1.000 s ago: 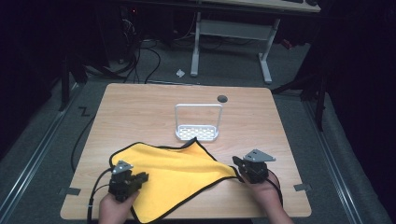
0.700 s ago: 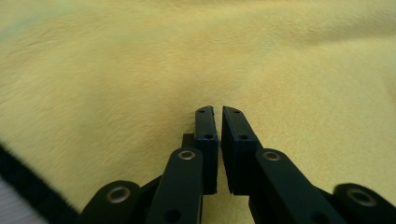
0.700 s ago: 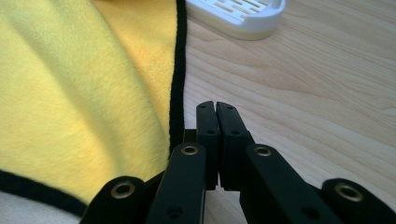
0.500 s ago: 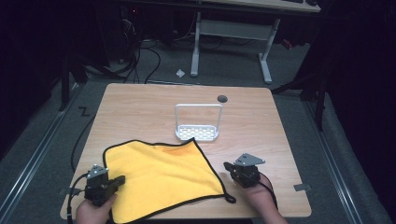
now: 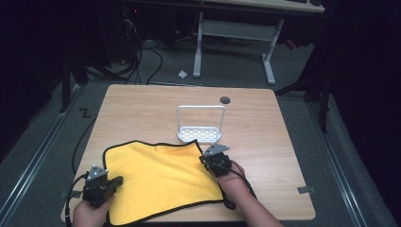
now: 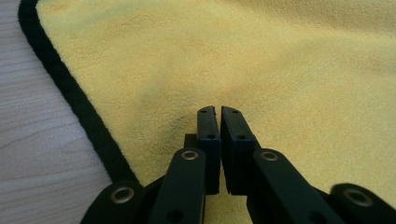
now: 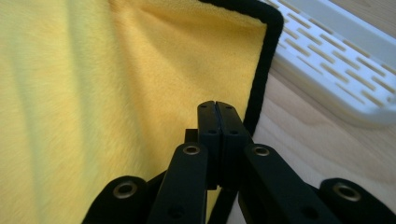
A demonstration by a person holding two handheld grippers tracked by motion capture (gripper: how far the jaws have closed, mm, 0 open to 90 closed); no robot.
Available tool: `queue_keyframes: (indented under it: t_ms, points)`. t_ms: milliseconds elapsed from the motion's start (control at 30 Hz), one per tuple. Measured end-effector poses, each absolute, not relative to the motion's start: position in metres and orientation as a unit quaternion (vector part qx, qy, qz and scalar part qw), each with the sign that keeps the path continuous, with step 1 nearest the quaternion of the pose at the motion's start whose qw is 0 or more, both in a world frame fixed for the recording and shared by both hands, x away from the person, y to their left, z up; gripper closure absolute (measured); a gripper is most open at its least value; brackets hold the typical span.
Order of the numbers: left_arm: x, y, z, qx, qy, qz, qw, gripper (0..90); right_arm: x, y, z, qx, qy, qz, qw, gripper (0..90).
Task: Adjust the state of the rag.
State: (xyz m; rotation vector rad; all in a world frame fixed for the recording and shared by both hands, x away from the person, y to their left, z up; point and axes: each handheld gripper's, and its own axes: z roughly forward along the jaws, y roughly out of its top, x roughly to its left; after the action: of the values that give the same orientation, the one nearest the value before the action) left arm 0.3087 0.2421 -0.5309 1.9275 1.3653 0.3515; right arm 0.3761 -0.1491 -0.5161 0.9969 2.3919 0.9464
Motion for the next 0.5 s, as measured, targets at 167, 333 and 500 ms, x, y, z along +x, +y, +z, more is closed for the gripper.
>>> queue_keyframes:
  t_ms: [167, 333, 500]
  points:
    - [0.308, 0.244, -0.531, 0.755, 0.526, 0.131, 0.369, 85.3, 0.38, -0.149, -0.526, 0.36, 0.856, 0.318, 0.191, 90.0]
    - [0.307, 0.238, -0.53, 0.763, 0.516, 0.119, 0.371, 84.6, 0.36, -0.178, -0.527, 0.37, 0.85, 0.314, 0.203, 90.0]
    - [0.303, 0.214, -0.531, 0.784, 0.478, 0.083, 0.386, 84.5, 0.341, -0.22, -0.527, 0.396, 0.837, 0.312, 0.211, 90.0]
